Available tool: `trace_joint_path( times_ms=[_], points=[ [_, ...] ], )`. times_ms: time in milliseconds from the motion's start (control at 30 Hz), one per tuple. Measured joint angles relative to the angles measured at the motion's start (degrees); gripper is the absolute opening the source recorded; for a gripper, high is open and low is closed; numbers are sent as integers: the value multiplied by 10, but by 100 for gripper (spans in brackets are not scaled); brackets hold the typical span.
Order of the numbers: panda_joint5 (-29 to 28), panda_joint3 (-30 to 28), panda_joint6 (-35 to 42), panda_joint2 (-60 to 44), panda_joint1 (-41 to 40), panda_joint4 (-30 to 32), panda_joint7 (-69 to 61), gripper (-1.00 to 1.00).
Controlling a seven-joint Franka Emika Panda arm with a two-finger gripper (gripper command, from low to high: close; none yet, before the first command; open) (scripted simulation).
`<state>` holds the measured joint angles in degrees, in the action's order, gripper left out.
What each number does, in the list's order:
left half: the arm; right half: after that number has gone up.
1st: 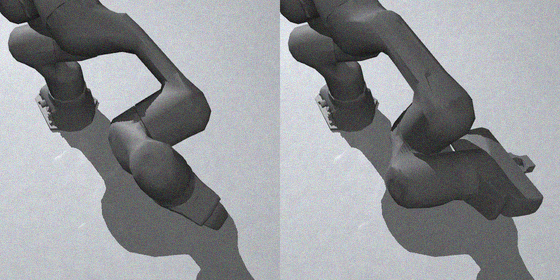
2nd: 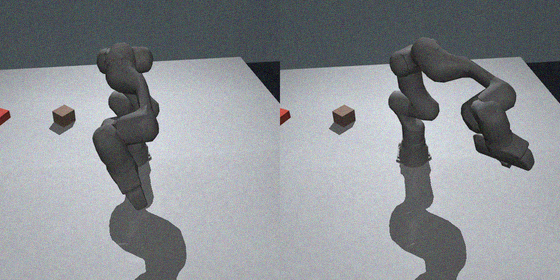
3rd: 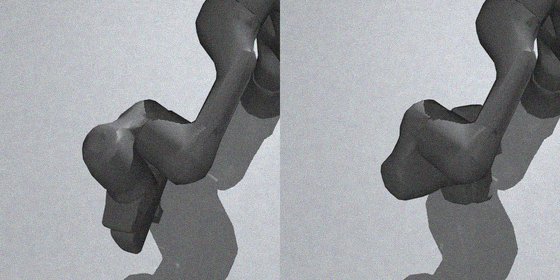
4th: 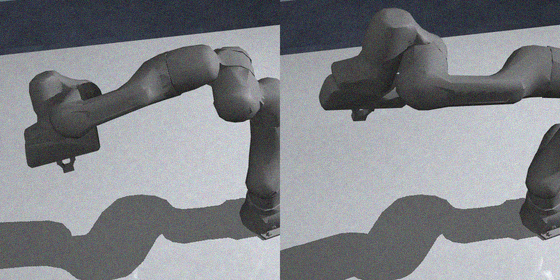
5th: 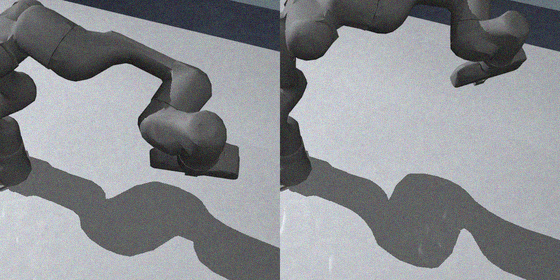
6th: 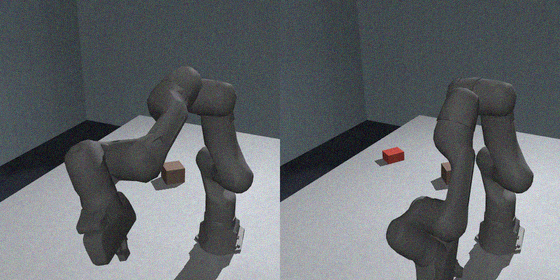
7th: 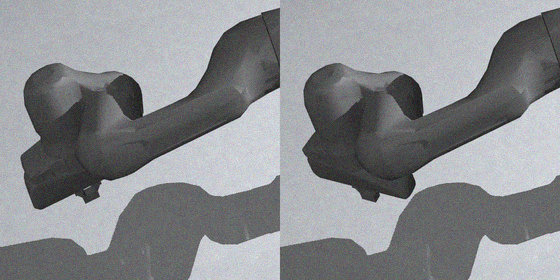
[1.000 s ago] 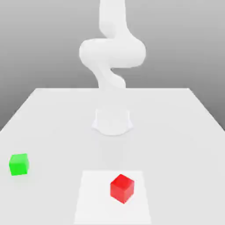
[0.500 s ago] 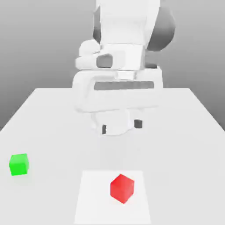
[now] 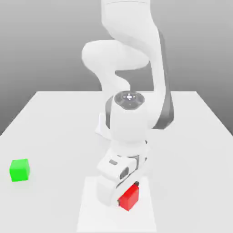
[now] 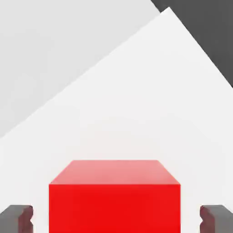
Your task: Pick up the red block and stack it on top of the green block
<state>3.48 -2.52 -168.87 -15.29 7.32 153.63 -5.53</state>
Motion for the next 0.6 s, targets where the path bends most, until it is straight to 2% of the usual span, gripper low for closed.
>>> trace_joint_path(
  times_ms=[133,333,600],
  points=[
    [-1,1,-1,-1,-1,0,1,-100],
    [-26,-12,92,107,1,15,18,-100],
    [-39,-110,144,143,-203,-1,-3,-100]
  ],
)
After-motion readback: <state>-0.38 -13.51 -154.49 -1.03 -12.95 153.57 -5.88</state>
